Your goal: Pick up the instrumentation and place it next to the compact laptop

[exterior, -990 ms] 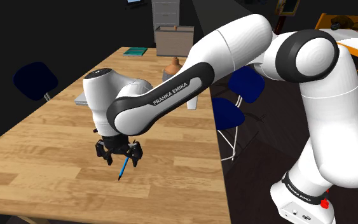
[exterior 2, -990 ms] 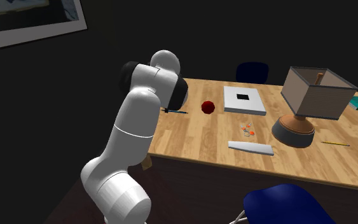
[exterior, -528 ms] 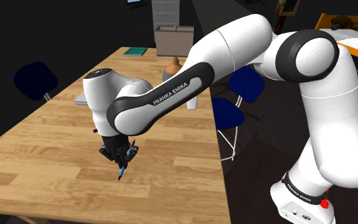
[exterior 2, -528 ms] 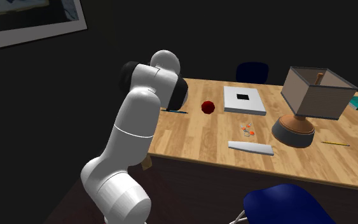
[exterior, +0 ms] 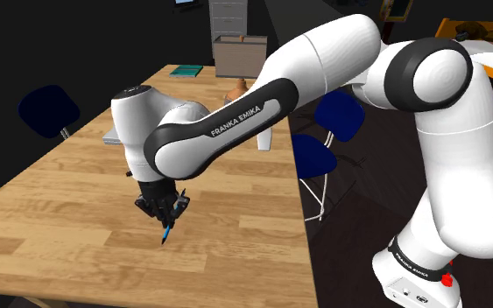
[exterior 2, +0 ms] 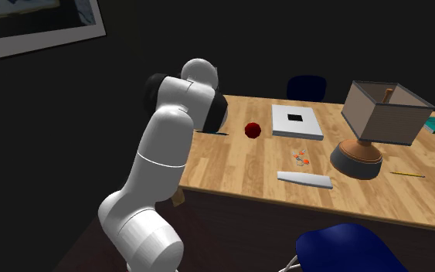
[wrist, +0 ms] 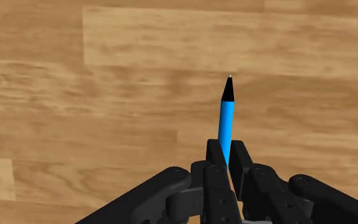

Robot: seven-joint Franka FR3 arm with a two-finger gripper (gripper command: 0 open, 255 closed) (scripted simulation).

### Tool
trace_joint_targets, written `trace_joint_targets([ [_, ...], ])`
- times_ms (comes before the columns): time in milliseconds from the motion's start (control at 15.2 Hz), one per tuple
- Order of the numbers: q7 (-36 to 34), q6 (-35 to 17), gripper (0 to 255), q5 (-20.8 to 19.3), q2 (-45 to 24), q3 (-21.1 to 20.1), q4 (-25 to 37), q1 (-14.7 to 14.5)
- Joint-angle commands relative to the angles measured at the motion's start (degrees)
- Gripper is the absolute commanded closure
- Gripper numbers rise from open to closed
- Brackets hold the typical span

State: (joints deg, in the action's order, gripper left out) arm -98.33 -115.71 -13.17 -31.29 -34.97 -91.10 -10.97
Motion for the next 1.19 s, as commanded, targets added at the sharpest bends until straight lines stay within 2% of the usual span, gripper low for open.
trace_joint_targets([
  [0,0.1,1.2,255,0.3,0.5,-0.2,0.8,0.1],
  [1056,0.8,11.2,255,2.2,3.5,-1.5,8.3,0.0],
  [1122,2.0,11.3,255,2.4,3.6,-1.2,8.2,0.9],
])
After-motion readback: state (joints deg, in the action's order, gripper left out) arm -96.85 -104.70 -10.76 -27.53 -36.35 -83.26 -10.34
